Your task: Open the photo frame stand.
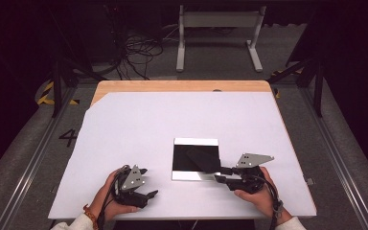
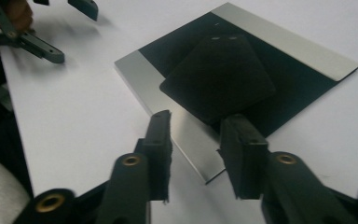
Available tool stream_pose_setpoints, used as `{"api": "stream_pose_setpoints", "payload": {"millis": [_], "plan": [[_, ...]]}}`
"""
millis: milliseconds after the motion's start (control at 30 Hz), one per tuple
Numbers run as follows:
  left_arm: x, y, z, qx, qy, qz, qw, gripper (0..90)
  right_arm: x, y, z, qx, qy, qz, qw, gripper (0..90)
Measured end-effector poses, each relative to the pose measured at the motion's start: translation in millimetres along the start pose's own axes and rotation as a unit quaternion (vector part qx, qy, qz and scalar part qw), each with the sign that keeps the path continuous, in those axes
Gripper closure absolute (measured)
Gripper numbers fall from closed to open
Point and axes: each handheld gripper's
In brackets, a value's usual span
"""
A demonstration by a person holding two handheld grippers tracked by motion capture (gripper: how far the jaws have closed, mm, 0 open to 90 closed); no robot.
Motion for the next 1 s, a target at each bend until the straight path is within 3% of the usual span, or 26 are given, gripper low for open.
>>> {"api": "stream_pose_setpoints", "payload": {"millis": [167,200,300,333,467,567,600,700,800,867,1000], "plan": [[-0.2,-0.9,0.2,-0.003,0.001,0.0,1.0,20.7,-3.9,-0.5,-4.0,-0.003,-0.03,-0.03,0.9991,50.9],[-0.5,-1.0,-0.5,-0.002,-0.001,-0.003,1.0,20.6,-6.5,-1.7,-6.1,-0.007,-0.043,-0.045,0.9981,49.6],[-0.8,-0.7,-2.4,0.002,-0.001,-0.005,1.0,20.6,-10.5,-2.6,-6.8,-0.013,-0.046,-0.06,0.9971,46.6],[-0.9,-0.9,-2.3,0.002,-0.001,-0.006,1.0,20.4,-16.5,-2.4,-5.5,-0.027,-0.045,-0.083,0.9952,46.2],[-1.2,-1.2,-2.4,0.002,0.0,-0.007,1.0,20.3,-23.7,-2.4,-5.0,-0.043,-0.057,-0.105,0.9919,47.1],[-1.7,-3.0,-4.0,0.0,0.001,-0.006,1.0,20.2,-25.2,-3.0,-5.8,-0.048,-0.058,-0.109,0.9912,48.7],[-2.3,-4.7,-5.0,-0.003,0.001,-0.007,1.0,20.2,-28.1,-3.3,-6.6,-0.06,-0.059,-0.128,0.9882,49.1],[-4.3,-7.2,-7.1,-0.003,0.008,-0.011,0.9999,20.2,-31.7,-3.9,-8.3,-0.067,-0.071,-0.144,0.9848,48.2],[-5.2,-8.7,-8.6,-0.004,0.012,-0.011,0.9999,20.2,-34.6,-5.3,-8.2,-0.066,-0.079,-0.147,0.9838,48.5],[-6.2,-10.8,-11.5,-0.004,0.018,-0.012,0.9998,20.2,-35.8,-8.2,-6.7,-0.071,-0.083,-0.16,0.9811,49.2],[-7.6,-15.7,-15.1,-0.008,0.025,-0.012,0.9996,20.2,-37.1,-10.3,-7.2,-0.064,-0.087,-0.173,0.979,52.9]]}}
Point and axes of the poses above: each handheld gripper's, and its own axes: z roughly backward along the jaws, y roughly out of its underside, x roughly to its left, and after that the axes turned 14 degrees about -y, right-handed
